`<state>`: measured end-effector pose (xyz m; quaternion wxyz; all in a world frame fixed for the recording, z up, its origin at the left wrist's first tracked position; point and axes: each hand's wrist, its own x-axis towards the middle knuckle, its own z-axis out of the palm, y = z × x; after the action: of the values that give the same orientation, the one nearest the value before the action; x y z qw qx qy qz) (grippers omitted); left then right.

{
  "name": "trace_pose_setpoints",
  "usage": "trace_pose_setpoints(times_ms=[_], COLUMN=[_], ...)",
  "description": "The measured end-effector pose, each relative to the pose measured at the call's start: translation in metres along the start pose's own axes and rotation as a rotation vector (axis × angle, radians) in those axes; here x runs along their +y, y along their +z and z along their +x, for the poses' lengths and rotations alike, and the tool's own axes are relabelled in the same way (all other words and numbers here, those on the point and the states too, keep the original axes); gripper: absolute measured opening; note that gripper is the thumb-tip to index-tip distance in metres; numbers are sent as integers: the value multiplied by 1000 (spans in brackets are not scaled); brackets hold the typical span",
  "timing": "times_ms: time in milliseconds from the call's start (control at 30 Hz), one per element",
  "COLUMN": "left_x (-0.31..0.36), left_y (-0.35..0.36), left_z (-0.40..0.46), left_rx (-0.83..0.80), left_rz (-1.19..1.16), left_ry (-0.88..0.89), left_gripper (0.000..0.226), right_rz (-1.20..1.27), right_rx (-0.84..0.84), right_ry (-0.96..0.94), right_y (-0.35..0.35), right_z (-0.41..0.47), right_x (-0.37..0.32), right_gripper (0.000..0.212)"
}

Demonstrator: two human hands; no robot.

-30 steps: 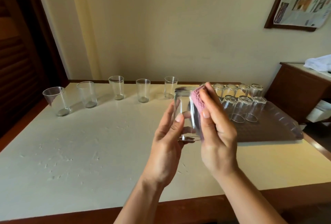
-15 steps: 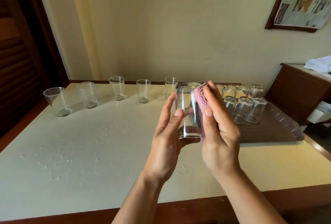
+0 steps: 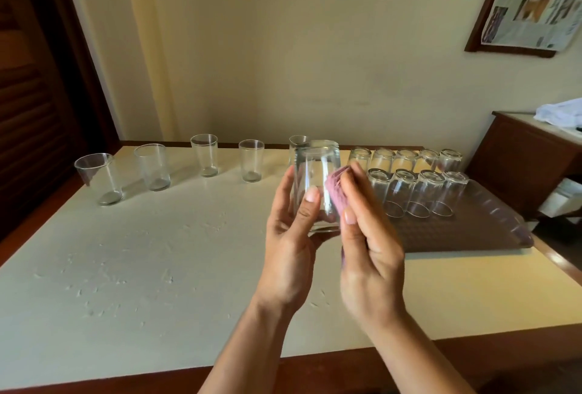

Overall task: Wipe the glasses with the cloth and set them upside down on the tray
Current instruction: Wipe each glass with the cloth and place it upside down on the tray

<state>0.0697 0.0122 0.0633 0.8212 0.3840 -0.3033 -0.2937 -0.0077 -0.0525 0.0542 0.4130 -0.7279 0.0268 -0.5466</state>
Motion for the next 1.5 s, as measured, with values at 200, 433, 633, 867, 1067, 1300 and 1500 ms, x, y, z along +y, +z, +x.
trace_pose_setpoints(times_ms=[200, 433, 633, 867, 1067, 1300, 1500], left_x=[-3, -3, -11, 2, -7, -2, -7], left_y=[-7, -2, -6, -3, -7, -3, -8], left_z=[-3, 4, -5, 3, -3, 6, 0], left_rx=[-89, -14, -120, -71, -145, -35, -5], left_rz=[122, 69, 72, 48, 77, -26, 71], left_ry=[-96, -1, -87, -24, -54, 14, 9], left_gripper=[60, 63, 66, 43, 60, 52, 50], right_rz=[14, -4, 20, -47, -92, -36, -79], right_rx=[38, 58, 87, 31, 52, -38, 23], right_ry=[-2, 19, 6, -35, -42, -19, -42], right_y=[-5, -1, -8, -2, -10, -2, -7], right_z=[0, -12, 1, -12, 3, -1, -6], right_x=[3, 6, 10, 3, 5, 6, 4], right_gripper=[40, 38, 38, 37, 39, 40, 37])
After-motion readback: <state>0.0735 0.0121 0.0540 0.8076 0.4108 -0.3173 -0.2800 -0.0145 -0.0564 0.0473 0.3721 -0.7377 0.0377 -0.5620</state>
